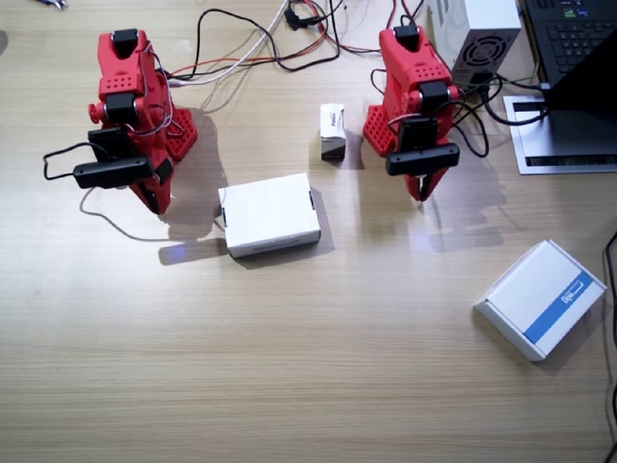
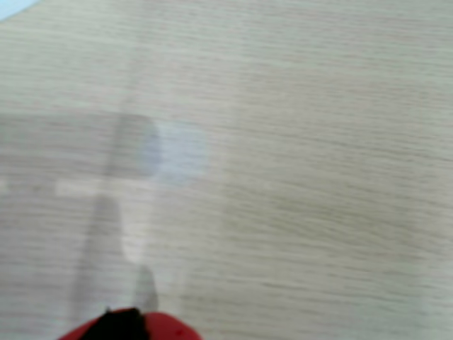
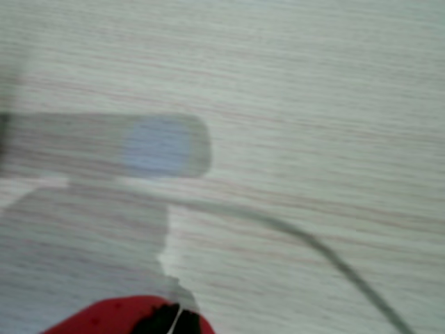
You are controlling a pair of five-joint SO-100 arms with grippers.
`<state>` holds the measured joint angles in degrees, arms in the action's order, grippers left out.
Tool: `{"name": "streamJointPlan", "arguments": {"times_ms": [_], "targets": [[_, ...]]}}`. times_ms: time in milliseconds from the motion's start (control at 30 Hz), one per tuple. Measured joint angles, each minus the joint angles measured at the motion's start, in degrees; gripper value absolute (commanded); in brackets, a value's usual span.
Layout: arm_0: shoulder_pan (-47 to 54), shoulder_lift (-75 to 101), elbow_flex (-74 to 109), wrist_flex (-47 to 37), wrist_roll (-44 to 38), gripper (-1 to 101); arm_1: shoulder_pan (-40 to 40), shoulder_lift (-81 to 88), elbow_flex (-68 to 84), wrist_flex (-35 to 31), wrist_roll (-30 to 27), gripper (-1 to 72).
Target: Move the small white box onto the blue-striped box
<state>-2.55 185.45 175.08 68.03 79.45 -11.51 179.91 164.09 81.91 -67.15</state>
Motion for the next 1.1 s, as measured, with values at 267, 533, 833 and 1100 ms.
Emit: {"name": "streamJointPlan", "arguments": {"times_ms": [267, 533, 833, 1100], "targets": [[3.6, -0.1, 0.0, 0.0, -5.5, 0, -2.2, 0.0, 0.0, 0.0, 4.1, 0.2], [4.0, -0.1, 0.0, 0.0, -5.5, 0, 3.3, 0.0, -15.0, 5.1, 2.5, 11.6], [4.7, -0.1, 0.0, 0.0, -6.2, 0, -20.6, -30.0, -58.8, 17.6, 16.8, 34.5], [5.4, -0.1, 0.0, -0.1, -7.2, 0, -52.6, -62.1, -78.1, 18.1, 34.8, 42.8]]}}
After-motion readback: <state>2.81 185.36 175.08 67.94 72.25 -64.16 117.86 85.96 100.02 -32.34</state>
